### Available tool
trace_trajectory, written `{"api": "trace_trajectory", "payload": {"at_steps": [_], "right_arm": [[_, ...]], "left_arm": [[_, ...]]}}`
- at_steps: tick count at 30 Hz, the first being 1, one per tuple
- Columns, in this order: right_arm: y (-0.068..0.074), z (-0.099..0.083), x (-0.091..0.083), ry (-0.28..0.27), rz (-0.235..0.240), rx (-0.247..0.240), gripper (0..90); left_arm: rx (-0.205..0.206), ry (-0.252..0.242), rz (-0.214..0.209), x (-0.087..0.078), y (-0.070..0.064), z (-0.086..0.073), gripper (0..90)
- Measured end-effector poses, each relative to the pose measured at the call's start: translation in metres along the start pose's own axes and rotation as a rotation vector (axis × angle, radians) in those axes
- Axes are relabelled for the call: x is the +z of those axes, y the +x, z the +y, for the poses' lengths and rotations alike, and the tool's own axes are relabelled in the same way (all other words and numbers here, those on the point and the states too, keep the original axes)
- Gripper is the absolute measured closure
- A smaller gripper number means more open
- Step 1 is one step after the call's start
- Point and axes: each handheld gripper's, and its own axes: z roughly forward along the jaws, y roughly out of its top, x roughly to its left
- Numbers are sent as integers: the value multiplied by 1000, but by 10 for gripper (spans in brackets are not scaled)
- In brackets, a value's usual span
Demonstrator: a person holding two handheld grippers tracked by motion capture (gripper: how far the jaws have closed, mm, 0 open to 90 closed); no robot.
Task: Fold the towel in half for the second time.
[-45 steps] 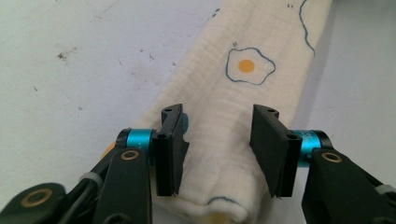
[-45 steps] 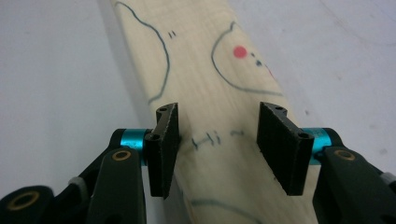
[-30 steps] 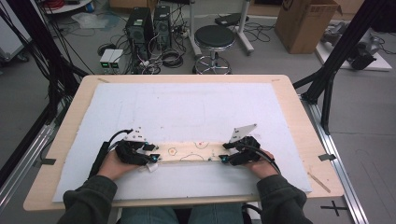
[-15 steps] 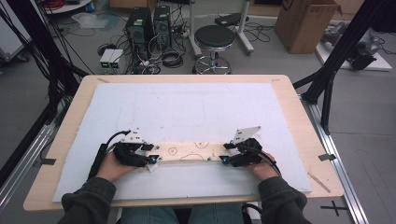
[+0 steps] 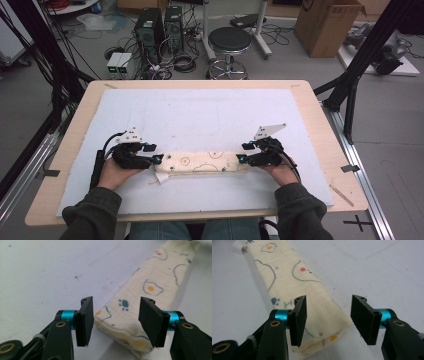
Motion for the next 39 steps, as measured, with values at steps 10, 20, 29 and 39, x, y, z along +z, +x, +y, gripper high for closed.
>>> {"api": "trace_trajectory", "payload": {"at_steps": [10,20,29,39], "right_arm": [[-11,-5,11,22,15,85,532],[-10,-11,14,51,36,89,649],[-10,-12,14,50,38,89,770],[-9,-11,12,40,46,86,805]], "left_arm": [[-77,31,7,11,10,-4,537],[-54,95,-21,19,6,-6,647],[-62,88,-21,20,3,-6,770],[-50,75,-7,17,1,-4,803]]}}
